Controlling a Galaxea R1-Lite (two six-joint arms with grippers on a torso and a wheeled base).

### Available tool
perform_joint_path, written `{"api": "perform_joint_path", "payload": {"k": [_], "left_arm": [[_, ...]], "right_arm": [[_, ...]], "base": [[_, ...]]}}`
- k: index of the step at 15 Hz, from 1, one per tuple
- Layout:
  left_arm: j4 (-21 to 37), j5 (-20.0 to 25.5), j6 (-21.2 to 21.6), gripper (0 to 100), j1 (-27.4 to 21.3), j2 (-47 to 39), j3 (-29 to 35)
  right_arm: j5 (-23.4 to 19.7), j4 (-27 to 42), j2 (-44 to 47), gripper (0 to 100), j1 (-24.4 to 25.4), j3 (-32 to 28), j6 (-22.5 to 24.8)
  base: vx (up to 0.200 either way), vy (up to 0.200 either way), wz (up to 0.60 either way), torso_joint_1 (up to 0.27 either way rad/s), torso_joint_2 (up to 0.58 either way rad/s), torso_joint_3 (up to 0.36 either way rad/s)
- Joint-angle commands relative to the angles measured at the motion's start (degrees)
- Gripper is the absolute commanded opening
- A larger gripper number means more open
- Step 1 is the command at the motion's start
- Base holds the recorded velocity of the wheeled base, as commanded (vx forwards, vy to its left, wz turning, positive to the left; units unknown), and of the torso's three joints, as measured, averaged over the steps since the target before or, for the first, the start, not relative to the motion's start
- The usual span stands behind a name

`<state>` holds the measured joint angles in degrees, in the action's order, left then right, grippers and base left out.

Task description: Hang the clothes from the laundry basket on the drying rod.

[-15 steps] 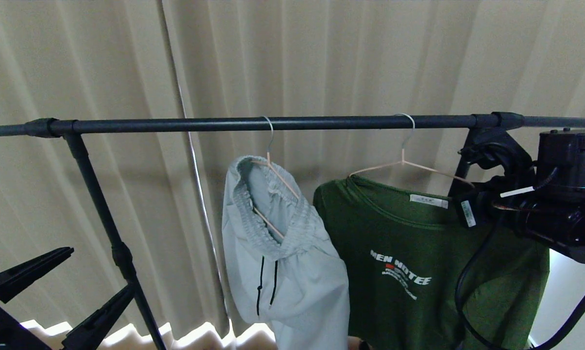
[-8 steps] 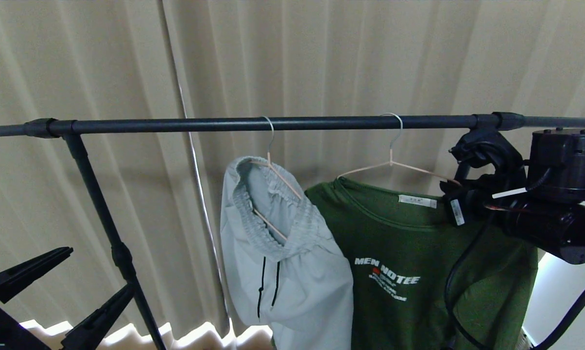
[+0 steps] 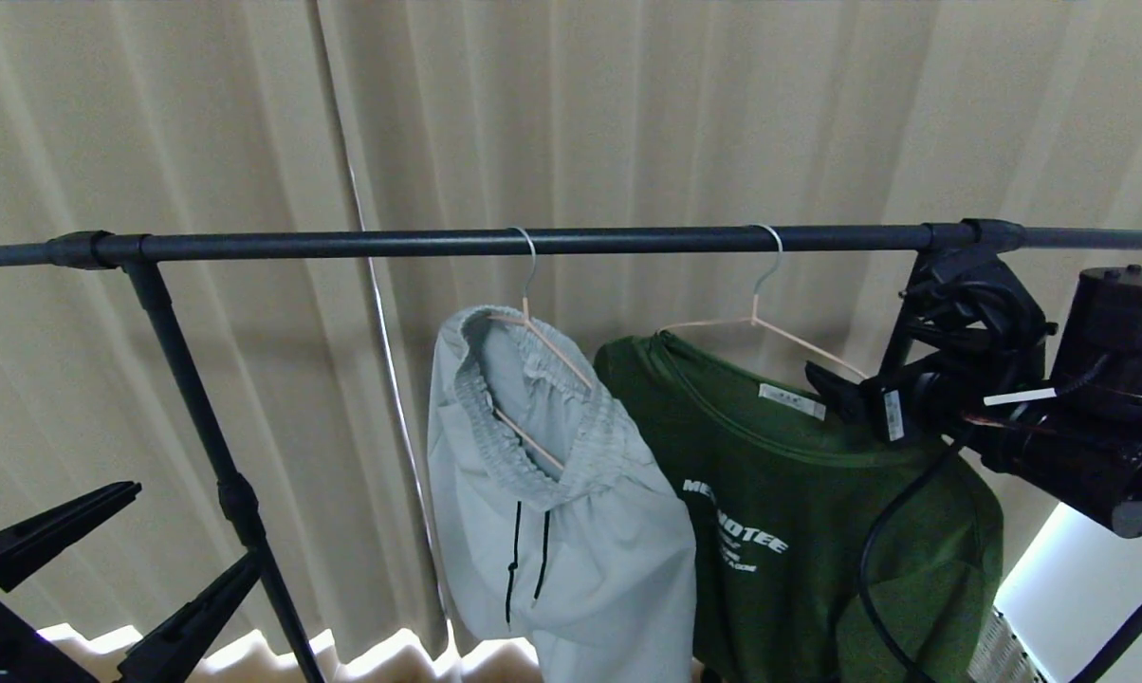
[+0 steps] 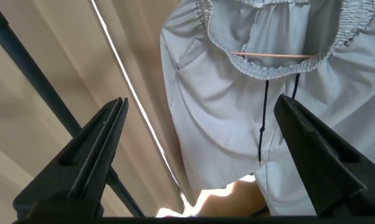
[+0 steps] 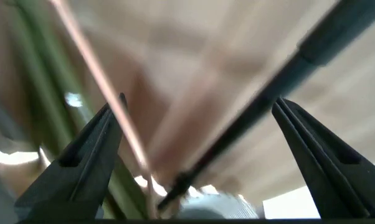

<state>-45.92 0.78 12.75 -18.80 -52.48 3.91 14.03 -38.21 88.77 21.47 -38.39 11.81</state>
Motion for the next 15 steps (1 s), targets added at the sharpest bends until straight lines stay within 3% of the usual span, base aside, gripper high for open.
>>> {"api": "perform_joint_path", "payload": {"k": [1,2,7,8,11,15], "left_arm": [[0.0,0.0,0.0,100,0.5,-0.2,0.0],[0.0,0.1,0.1,100,1.7,-0.1,0.0],[0.0,0.0,0.0,100,2.0,0.2,0.0],[0.0,0.0,0.0,100,2.1,0.9,0.0],[0.0,-0.1,0.3,100,3.1,3.3,0.0],[0.0,-0.4,-0.1,100,3.9,8.5,-1.7]], "right_arm": [[-2.4,-2.5,-1.1,100,0.0,3.1,-1.4],[-4.3,-5.8,-1.0,100,-0.2,4.6,-2.9],[-5.4,-15.5,-1.1,100,-0.3,7.8,-5.8],[-5.4,-20.7,-2.5,100,-0.3,10.4,-6.7],[-5.4,-27.4,-7.7,100,-0.4,15.6,-9.8],[-7.4,-27.1,-20.3,100,-0.4,21.7,-10.7]], "base": [[0.000,0.000,0.00,0.000,0.00,0.000],[0.000,0.000,0.00,0.000,0.00,0.000],[0.000,0.000,0.00,0.000,0.00,0.000],[0.000,0.000,0.00,0.000,0.00,0.000],[0.000,0.000,0.00,0.000,0.00,0.000],[0.000,0.000,0.00,0.000,0.00,0.000]]}}
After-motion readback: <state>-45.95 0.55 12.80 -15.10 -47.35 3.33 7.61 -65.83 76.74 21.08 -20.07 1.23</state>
